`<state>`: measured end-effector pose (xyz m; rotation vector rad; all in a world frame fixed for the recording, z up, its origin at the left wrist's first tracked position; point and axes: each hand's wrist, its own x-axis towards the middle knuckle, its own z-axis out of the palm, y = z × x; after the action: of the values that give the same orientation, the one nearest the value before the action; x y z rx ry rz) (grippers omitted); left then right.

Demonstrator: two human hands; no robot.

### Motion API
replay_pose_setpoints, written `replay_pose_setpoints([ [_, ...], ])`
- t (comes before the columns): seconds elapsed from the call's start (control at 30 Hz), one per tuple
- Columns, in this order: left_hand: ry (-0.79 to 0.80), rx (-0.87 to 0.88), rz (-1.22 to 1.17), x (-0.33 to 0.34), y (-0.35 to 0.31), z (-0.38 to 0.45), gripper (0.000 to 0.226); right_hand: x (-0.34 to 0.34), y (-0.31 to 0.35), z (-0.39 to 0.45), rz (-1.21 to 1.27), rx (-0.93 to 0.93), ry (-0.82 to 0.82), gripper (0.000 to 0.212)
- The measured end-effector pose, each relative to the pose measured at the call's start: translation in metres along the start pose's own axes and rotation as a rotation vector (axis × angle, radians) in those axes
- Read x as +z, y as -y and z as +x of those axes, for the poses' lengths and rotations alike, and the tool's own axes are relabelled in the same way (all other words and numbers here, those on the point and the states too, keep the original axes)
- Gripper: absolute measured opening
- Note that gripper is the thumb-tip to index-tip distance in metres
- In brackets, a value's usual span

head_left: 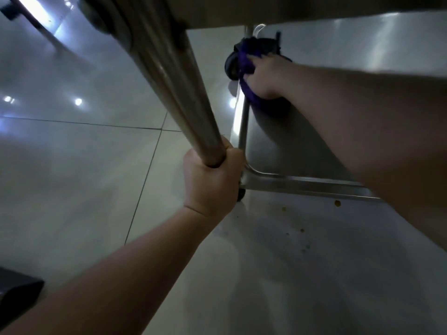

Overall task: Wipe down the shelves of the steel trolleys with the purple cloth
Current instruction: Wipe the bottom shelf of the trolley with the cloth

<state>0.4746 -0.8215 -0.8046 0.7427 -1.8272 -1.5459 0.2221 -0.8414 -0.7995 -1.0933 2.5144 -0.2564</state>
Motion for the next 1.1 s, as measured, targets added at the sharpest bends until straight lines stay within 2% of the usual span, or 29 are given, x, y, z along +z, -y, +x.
replay_pose_setpoints([
  [0.1,0.017,0.007,-0.01,0.0,0.001,0.0,0.02,0.006,0.004,0.005,0.013,0.081,-0.016,0.064],
  [0.23,0.014,0.008,0.003,0.0,0.0,-0.002,0.019,0.025,0.004,-0.04,0.064,-0.088,-0.071,0.057],
  [0.4,-0.006,-0.01,-0.01,0.003,-0.007,-0.006,0.017,0.057,0.002,-0.12,0.067,-0.295,-0.044,0.063],
  [0.53,-0.039,-0.036,-0.001,0.003,-0.011,-0.007,0.016,0.075,0.002,-0.164,0.027,-0.368,-0.039,0.074],
  [0.7,-0.072,-0.069,0.045,0.004,-0.015,-0.007,0.022,0.088,-0.016,-0.198,-0.053,-0.476,-0.097,0.068],
  [0.83,-0.05,-0.107,0.1,0.002,-0.019,-0.009,0.024,0.084,-0.036,-0.21,-0.017,-0.465,-0.123,0.063],
  [0.93,-0.136,-0.134,0.198,0.005,-0.021,-0.011,0.036,0.076,-0.063,-0.223,-0.026,-0.446,-0.145,0.061],
  [1.1,-0.228,-0.194,0.326,0.005,-0.023,-0.015,0.038,0.068,-0.116,-0.247,-0.076,-0.406,-0.193,0.063],
])
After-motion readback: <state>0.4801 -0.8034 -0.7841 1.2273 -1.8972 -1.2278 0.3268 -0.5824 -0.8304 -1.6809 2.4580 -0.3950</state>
